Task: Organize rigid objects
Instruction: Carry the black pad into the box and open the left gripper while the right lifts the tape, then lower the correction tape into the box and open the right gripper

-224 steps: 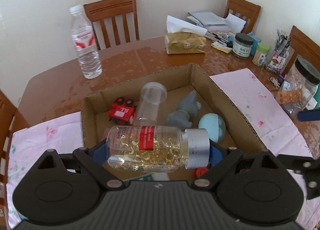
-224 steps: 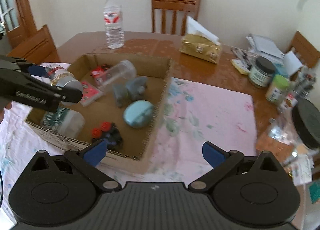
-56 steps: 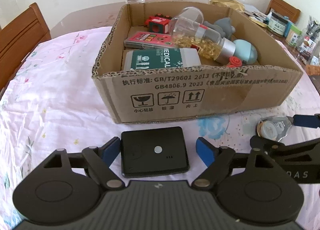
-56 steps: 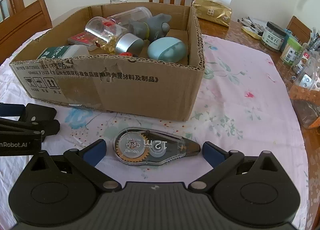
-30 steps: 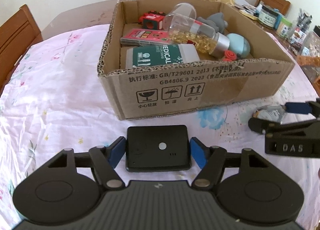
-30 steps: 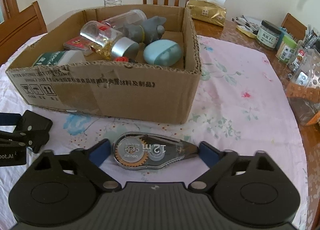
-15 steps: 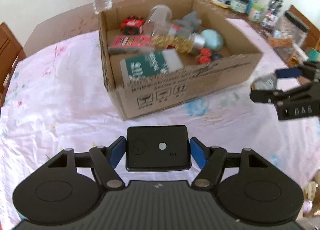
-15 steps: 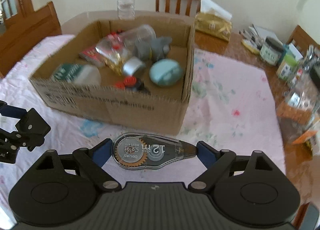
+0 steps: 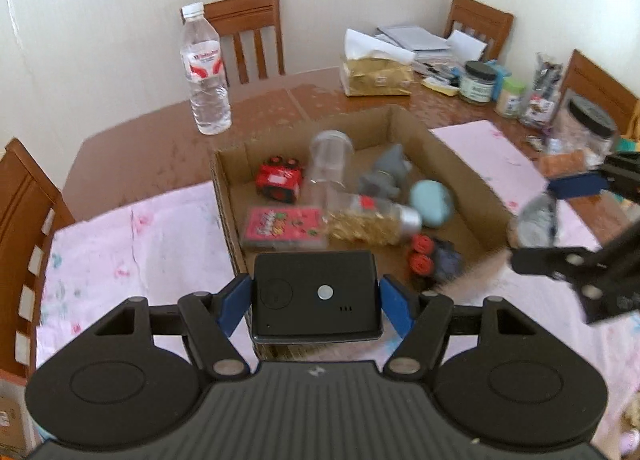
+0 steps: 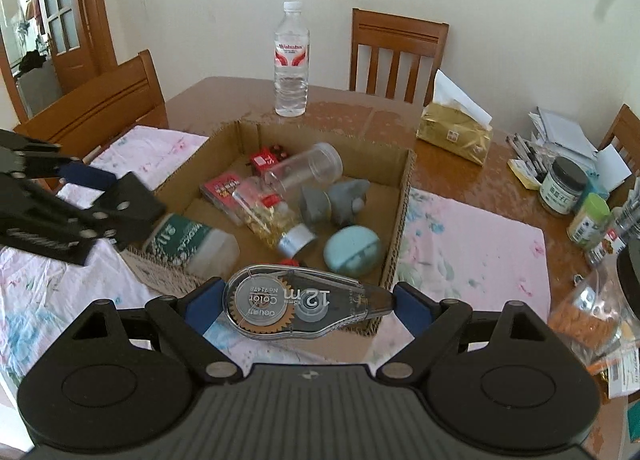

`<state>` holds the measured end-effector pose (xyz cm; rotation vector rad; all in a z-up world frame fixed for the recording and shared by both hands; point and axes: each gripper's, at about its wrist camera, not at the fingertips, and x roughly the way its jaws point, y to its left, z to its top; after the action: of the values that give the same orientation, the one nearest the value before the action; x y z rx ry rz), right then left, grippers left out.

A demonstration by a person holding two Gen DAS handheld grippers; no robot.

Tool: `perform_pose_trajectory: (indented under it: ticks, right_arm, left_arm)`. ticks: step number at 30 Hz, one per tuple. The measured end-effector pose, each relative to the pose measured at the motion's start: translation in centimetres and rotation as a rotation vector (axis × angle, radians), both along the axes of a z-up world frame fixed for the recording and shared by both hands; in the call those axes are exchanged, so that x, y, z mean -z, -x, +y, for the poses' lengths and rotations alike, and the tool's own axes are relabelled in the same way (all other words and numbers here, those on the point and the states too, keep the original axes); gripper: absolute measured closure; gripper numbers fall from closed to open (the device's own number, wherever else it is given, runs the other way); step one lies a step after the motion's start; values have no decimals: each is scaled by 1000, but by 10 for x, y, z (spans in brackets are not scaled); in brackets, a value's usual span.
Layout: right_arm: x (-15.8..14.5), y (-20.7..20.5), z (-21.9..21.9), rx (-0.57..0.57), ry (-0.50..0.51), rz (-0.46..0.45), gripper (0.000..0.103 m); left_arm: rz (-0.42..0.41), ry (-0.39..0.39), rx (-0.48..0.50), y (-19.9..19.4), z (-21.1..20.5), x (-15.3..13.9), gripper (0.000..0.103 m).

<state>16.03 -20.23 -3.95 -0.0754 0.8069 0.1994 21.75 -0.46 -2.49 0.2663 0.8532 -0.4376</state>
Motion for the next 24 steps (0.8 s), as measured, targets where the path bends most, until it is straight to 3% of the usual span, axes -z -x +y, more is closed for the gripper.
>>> perform_pose_trajectory:
  ticks: [8,10,13,16,24]
  right_arm:
    - [5,-18,-2,-20,11,12,10]
    - [6,-22,-4,-29,17,12,10]
    - [4,-29,-7,-53,17,11,10]
    - [4,-40,-9,-90,25,6,10]
    - [7,-92,-14,-181,22,-6,10]
  left_arm:
    - [0,-20,-79,-31,-7,30,33]
    - [-18,-33,-117,-31,-10,34,18]
    - [-66,-21,-137,-20,-11,31,4]
    - [-122,-40,-183,-4,-13,23,2]
    - [-157,1,-356,43,-15,10,1]
